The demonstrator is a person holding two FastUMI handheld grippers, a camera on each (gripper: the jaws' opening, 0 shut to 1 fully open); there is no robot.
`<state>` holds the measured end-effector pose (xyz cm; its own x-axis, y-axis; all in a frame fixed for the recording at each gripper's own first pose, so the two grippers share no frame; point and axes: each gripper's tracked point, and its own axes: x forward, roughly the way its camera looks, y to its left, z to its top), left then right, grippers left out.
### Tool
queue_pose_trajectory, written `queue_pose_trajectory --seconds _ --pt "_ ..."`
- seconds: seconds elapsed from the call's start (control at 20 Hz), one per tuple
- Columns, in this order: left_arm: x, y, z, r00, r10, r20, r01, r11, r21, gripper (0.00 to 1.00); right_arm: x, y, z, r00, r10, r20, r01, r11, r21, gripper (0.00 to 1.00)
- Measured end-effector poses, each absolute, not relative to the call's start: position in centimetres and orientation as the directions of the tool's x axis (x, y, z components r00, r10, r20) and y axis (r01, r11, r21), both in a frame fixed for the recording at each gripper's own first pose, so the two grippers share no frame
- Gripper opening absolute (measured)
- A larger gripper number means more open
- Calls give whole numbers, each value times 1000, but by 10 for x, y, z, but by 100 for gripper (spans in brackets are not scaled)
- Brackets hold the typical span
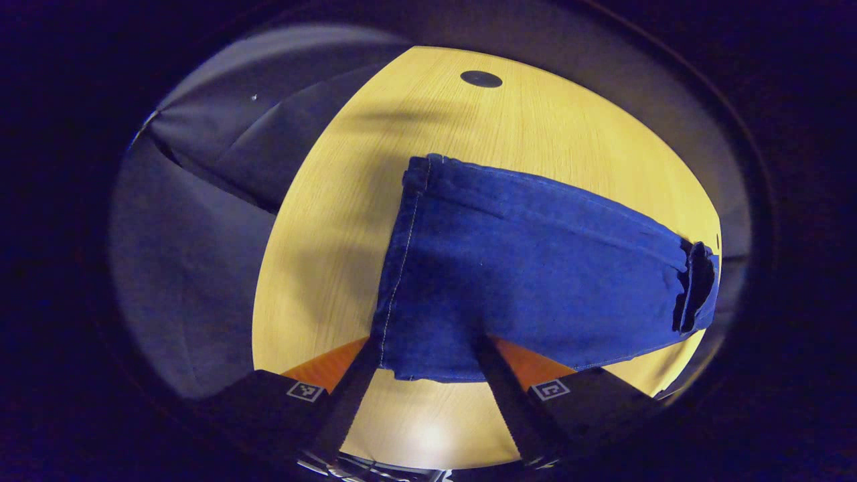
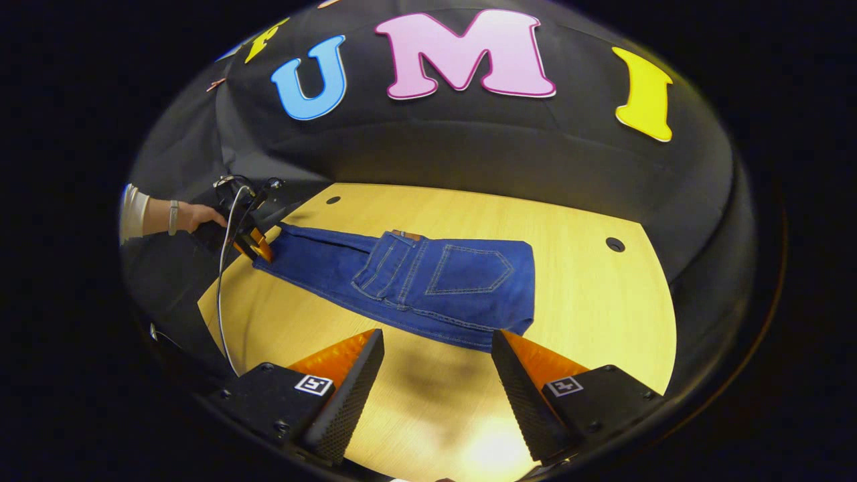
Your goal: Grasp the waist and the cuffs of the jeans and fold them to make the two legs overlap; first hold the waist and fold one-third of the jeans toward the cuffs, then hold the cuffs and fold the remaining one-third in the same direction to finish folding.
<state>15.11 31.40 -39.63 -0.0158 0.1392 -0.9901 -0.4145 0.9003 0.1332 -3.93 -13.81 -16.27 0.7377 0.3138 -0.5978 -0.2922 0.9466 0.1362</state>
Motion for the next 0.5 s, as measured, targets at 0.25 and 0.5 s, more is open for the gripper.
queue_pose_trajectory --seconds 0.25,0.5 --pt "150 313 -397 -45 140 -989 -400 905 146 99 -32 -139 -157 740 322 -590 -272 946 175 99" --pt "153 303 -398 -42 149 -988 -416 897 153 89 -35 -137 -158 729 339 -595 -282 940 190 99"
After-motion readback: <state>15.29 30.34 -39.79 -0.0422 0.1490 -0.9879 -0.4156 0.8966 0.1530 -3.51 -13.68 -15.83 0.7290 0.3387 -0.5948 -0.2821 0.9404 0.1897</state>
